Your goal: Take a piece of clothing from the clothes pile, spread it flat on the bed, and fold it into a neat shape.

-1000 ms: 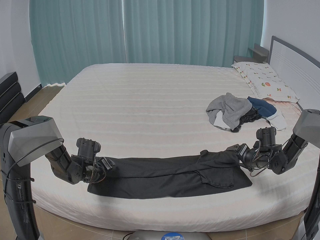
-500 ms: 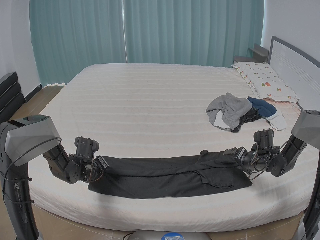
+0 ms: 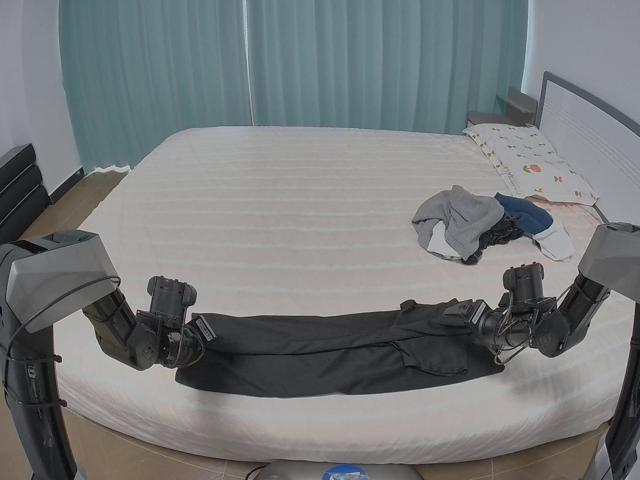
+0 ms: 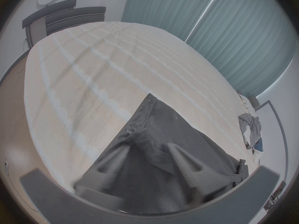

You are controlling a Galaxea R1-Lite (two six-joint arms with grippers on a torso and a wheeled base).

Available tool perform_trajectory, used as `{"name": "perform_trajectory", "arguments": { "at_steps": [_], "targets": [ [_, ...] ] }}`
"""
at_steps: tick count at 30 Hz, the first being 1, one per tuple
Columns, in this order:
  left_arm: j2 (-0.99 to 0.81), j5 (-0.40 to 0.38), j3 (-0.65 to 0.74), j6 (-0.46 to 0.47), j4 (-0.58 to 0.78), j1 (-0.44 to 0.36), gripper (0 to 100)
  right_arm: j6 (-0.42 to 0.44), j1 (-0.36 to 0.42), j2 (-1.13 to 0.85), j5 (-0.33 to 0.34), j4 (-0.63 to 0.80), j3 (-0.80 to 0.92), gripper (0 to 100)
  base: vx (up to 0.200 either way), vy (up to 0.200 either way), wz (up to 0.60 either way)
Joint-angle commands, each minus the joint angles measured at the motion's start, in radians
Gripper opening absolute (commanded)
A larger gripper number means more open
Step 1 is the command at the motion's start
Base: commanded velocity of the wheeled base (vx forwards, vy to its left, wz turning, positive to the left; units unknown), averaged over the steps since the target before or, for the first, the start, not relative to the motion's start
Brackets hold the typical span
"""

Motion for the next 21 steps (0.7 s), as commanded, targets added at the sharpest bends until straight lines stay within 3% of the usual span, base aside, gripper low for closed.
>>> {"name": "perform_trajectory", "arguments": {
  "at_steps": [1, 21],
  "targets": [
    [-0.022, -0.001, 0.004, 0.002, -0.004, 0.004, 100, 0.000, 0.003, 0.007, 0.001, -0.001, 0.001, 100, 0.000, 0.000, 0.00],
    [0.026, -0.004, -0.053, 0.028, -0.019, 0.030, 100, 0.000, 0.003, 0.008, 0.001, -0.001, -0.002, 100, 0.000, 0.000, 0.00]
  ]
}}
